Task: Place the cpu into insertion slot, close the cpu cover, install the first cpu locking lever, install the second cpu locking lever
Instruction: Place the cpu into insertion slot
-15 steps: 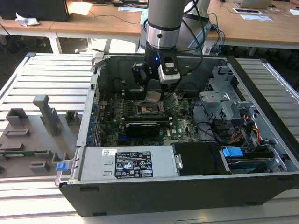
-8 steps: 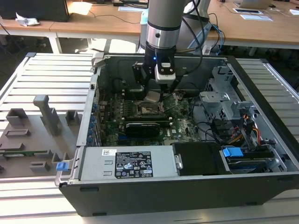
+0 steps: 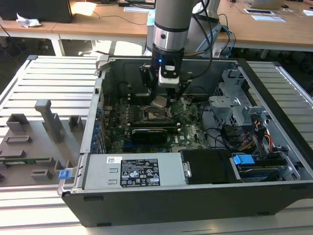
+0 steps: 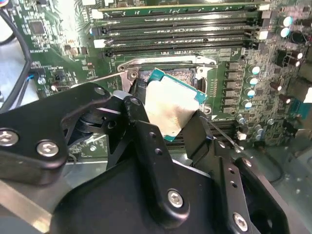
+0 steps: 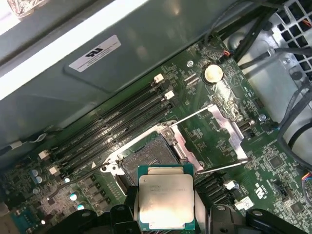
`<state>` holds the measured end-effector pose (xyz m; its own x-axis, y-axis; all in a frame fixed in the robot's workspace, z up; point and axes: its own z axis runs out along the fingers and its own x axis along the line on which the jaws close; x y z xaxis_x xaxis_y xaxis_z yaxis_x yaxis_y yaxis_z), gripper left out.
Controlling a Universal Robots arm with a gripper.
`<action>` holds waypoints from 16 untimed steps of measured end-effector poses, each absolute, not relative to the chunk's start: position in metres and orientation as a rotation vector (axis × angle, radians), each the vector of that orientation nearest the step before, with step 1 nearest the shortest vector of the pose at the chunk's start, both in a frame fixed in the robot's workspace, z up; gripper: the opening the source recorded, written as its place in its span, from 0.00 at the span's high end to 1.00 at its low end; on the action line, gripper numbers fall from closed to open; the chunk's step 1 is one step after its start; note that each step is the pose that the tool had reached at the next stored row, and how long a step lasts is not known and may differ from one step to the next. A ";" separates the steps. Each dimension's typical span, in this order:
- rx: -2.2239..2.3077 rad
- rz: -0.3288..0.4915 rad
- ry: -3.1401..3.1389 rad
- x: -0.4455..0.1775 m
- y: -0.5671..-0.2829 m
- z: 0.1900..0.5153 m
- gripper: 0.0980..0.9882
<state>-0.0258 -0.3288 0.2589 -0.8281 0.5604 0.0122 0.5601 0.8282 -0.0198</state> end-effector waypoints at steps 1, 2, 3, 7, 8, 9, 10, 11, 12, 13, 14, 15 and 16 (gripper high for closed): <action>-0.932 0.025 -2.982 -0.026 -0.329 0.259 0.50; -0.958 0.027 -2.974 -0.026 -0.329 0.259 0.50; -0.975 0.029 -2.969 -0.026 -0.329 0.259 0.50; -1.062 0.038 -2.940 -0.026 -0.329 0.259 0.50; -1.098 0.042 -2.928 -0.026 -0.329 0.259 0.50; -1.128 0.045 -2.917 -0.026 -0.329 0.259 0.50; -1.149 0.048 -2.909 -0.026 -0.329 0.259 0.50; -1.163 0.049 -2.904 -0.026 -0.329 0.259 0.50; -1.191 0.052 -2.893 -0.026 -0.329 0.259 0.50; -1.211 0.053 -2.885 -0.026 -0.329 0.259 0.50; -1.223 0.055 -2.880 -0.026 -0.329 0.259 0.50; -1.231 0.056 -2.877 -0.025 -0.329 0.259 0.50; -1.239 0.058 -2.874 -0.025 -0.329 0.259 0.50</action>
<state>-0.0255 -0.3288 0.2585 -0.6867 0.7270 -0.0038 0.7265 0.6860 -0.0385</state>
